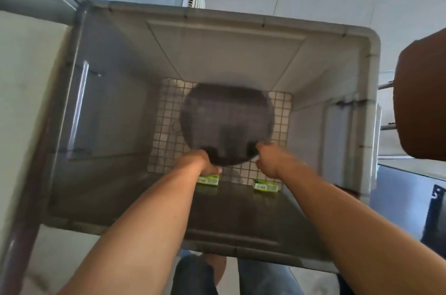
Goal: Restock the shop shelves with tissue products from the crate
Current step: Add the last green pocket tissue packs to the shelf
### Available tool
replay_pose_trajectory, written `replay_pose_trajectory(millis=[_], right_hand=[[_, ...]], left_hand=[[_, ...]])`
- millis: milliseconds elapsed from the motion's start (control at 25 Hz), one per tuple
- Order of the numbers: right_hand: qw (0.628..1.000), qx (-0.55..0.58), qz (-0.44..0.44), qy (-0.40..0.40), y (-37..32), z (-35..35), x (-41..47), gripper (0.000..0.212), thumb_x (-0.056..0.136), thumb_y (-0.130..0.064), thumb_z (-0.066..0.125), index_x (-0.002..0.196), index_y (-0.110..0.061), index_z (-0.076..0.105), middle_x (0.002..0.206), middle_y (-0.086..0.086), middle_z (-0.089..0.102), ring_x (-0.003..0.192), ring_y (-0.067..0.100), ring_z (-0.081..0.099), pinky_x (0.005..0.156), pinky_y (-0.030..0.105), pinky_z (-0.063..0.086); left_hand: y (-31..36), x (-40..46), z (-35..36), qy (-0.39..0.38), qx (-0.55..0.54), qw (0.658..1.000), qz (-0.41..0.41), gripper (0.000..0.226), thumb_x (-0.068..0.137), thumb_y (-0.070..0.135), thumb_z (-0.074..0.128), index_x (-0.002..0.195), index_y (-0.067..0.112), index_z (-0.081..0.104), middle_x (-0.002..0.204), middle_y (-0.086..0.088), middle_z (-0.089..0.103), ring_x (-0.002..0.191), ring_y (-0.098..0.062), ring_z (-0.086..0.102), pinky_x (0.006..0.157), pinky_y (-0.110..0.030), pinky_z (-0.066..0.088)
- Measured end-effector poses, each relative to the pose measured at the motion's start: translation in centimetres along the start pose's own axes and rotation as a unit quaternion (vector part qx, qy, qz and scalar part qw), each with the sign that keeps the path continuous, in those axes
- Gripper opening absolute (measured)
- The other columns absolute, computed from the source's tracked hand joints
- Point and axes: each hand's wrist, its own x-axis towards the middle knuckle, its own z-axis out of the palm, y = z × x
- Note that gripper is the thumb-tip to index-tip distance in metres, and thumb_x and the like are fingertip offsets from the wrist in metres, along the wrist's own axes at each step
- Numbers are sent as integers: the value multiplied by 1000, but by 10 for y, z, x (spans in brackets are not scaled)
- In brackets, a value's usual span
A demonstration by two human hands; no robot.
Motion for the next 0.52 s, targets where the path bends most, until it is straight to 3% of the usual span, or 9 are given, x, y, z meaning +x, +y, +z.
replay_pose_trajectory(millis=[160,400,520], right_hand=[[1000,14,-3,18,1,3,9,36,94,-24,49,128,-12,47,133,16,52,117,35,55,95,42,48],[999,34,-5,31,-3,-2,11,34,95,-28,50,125,-12,47,124,16,55,112,34,56,90,42,48],[999,37,-8,33,-5,-7,11,33,96,-26,49,125,-12,47,123,15,55,111,34,56,89,42,48]], left_hand=[[14,9,16,-34,9,998,-49,100,64,76,68,142,17,45,145,-4,47,132,-27,46,104,-37,43],[16,15,21,-18,-15,998,-57,73,69,47,75,130,10,57,129,-7,61,114,-24,60,89,-30,50],[15,13,10,-23,-73,996,-35,73,70,45,72,131,9,55,130,-9,59,112,-26,60,87,-29,50]])
